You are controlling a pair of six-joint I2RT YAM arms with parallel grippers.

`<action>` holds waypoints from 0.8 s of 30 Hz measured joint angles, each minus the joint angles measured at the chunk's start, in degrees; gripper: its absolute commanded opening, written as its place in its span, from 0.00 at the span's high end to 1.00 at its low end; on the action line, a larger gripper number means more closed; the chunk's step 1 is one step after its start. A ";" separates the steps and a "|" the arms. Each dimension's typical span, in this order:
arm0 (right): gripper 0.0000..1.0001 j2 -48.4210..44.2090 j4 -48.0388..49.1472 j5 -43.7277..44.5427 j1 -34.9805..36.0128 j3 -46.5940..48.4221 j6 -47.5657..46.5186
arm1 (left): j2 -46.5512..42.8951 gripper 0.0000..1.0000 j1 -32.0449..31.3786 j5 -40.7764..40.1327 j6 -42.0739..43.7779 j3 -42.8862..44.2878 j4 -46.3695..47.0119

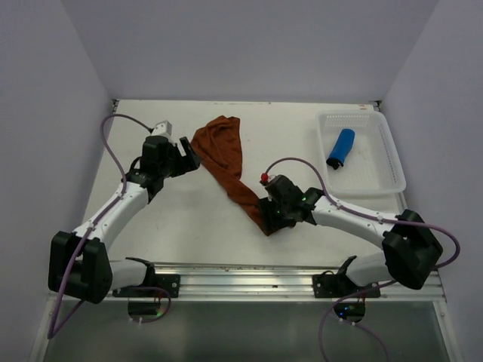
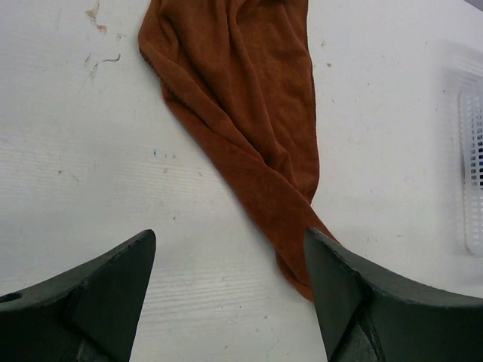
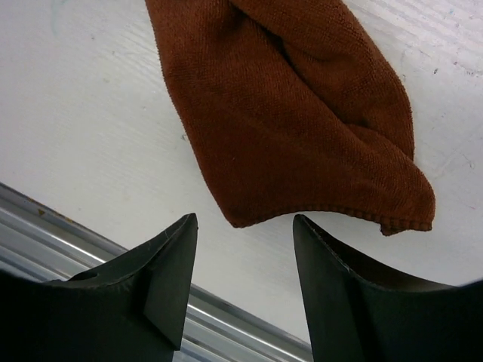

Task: Roll the towels
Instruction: Flatten the towel

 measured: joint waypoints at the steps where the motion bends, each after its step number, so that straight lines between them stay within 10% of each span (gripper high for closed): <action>1: 0.42 0.55 0.26 0.17 0.11 -0.04 -0.11 | -0.33 0.17 0.17 0.02 0.00 0.00 -0.20; 6: 0.50 5.40 1.92 1.90 0.33 -0.07 -0.83 | -1.46 0.17 0.94 0.09 0.07 0.00 -0.90; 15: 1.00 9.27 1.57 4.66 0.35 2.03 -3.26 | -1.90 0.17 1.51 0.76 0.44 -1.09 -1.25; 24: 1.00 4.81 -7.13 5.35 0.35 12.79 -4.02 | -3.23 0.17 1.81 2.14 0.50 -1.53 -1.27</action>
